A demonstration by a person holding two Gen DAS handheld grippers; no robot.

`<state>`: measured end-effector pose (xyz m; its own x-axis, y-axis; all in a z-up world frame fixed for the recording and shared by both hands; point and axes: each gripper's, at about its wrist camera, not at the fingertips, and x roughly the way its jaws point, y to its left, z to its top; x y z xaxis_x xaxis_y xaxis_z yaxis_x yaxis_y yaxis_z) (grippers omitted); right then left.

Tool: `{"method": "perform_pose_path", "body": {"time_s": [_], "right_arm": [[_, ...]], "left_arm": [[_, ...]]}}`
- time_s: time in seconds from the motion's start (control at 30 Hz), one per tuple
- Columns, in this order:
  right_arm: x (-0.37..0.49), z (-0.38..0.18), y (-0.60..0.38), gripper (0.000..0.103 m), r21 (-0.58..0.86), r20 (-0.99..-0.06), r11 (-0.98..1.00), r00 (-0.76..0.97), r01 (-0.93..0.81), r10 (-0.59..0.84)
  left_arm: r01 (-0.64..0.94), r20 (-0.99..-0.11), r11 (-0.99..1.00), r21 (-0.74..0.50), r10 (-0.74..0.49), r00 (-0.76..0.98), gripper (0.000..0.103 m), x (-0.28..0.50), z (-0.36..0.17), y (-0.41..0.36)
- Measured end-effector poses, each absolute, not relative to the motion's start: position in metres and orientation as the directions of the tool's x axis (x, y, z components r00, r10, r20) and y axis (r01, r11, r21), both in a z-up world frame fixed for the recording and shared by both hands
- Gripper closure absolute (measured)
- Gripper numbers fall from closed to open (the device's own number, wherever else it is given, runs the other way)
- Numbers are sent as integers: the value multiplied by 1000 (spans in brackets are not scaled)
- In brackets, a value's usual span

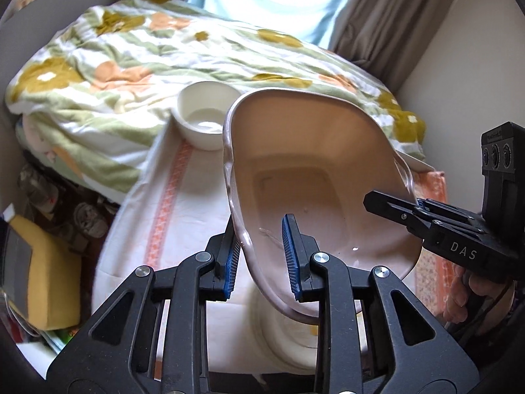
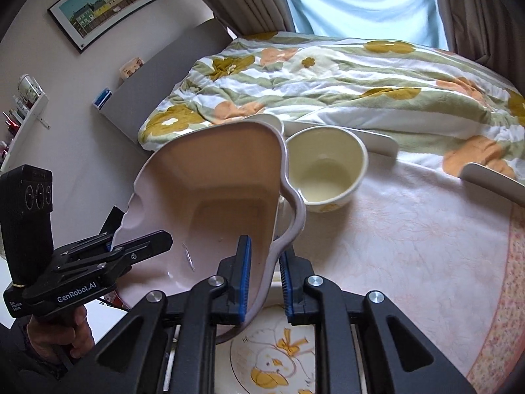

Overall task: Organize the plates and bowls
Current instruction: 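Carry the pink basin onto the orange floral cloth strip and lower it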

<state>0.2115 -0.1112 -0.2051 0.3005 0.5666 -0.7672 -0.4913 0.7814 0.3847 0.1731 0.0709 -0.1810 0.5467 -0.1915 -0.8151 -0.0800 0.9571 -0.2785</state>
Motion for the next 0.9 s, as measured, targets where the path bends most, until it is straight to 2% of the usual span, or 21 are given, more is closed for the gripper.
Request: {"method": "perform_pose_path", "body": {"time_s": [0.2,0.4,0.7,0.9], "right_arm": [[185,-177,-201,87,367,-751,845,413,-388,515],[161,-172,-282,87,328,-762,905,490,-271,423],[143,-219,-372,87,320,-808,941,486,-113,333],[154,-259,-401,87,325,-816,942,478,-85,325]], "left_arm": [[56,-799,957,-284,-269,537,81,171,-162,-20],[178,-799,935,-307,-355,485,81,170,-171,-115],[267,-843,915,-302,-387,374,81,170,-228,-218],[284,-866,921,-267,-359,349,81,181,-263,-245]]}}
